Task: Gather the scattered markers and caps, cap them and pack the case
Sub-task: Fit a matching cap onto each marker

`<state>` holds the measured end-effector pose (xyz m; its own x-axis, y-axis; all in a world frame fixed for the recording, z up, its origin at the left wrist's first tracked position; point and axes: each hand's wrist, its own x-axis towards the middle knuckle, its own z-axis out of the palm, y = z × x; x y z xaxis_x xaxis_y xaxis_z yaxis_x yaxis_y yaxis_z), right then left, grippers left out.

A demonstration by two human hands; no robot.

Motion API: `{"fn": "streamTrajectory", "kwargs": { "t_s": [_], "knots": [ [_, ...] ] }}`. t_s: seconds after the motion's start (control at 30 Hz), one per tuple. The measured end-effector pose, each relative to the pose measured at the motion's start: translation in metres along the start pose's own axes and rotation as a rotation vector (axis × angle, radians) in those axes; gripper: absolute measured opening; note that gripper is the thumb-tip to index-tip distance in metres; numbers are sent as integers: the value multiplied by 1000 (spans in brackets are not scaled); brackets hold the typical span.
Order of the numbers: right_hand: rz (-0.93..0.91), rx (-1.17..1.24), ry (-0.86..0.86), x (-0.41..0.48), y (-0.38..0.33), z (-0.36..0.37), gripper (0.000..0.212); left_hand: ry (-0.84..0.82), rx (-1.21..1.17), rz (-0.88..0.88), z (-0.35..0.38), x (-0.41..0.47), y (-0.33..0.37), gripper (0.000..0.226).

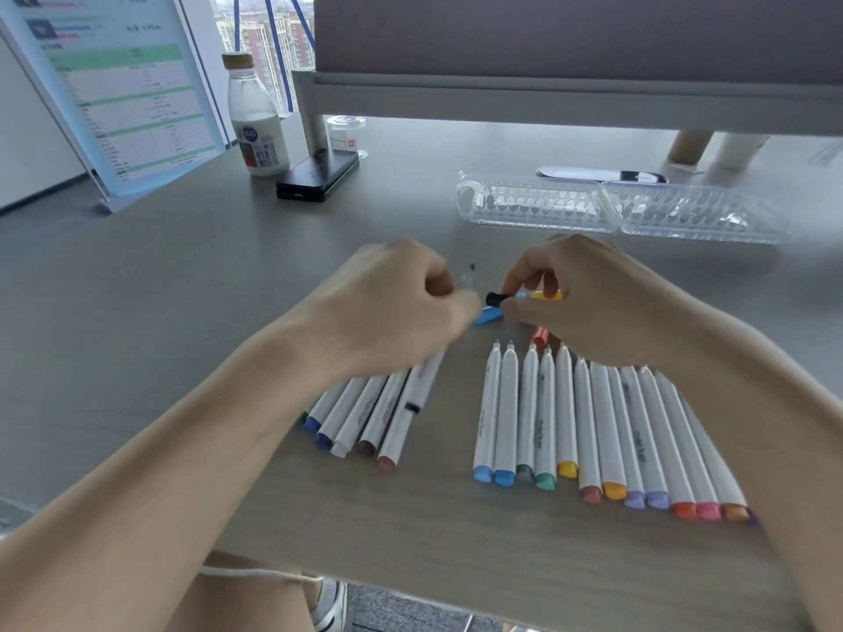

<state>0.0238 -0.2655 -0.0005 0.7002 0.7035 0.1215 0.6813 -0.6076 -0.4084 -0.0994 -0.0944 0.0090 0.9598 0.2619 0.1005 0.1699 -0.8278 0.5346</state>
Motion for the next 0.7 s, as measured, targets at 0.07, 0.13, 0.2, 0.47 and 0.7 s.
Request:
{"fn": "streamTrajectory", "kwargs": {
  "t_s": [0.07,0.13,0.2,0.47,0.7],
  "knots": [
    [10,96,11,1,-1,-3,3,63,-210,-2,-7,8,-7,37],
    [22,195,11,1,-2,-3,2,110,-298,26,-12,14,-16,29],
    [6,213,22,0,-3,-1,3,147,-287,127,-13,18,-26,22],
    [-10,213,56,1,1,1,15,299,62,454,2,14,-54,5],
    [-48,190,56,1,-2,2,16,306,71,455,3,13,-56,7]
  ]
}}
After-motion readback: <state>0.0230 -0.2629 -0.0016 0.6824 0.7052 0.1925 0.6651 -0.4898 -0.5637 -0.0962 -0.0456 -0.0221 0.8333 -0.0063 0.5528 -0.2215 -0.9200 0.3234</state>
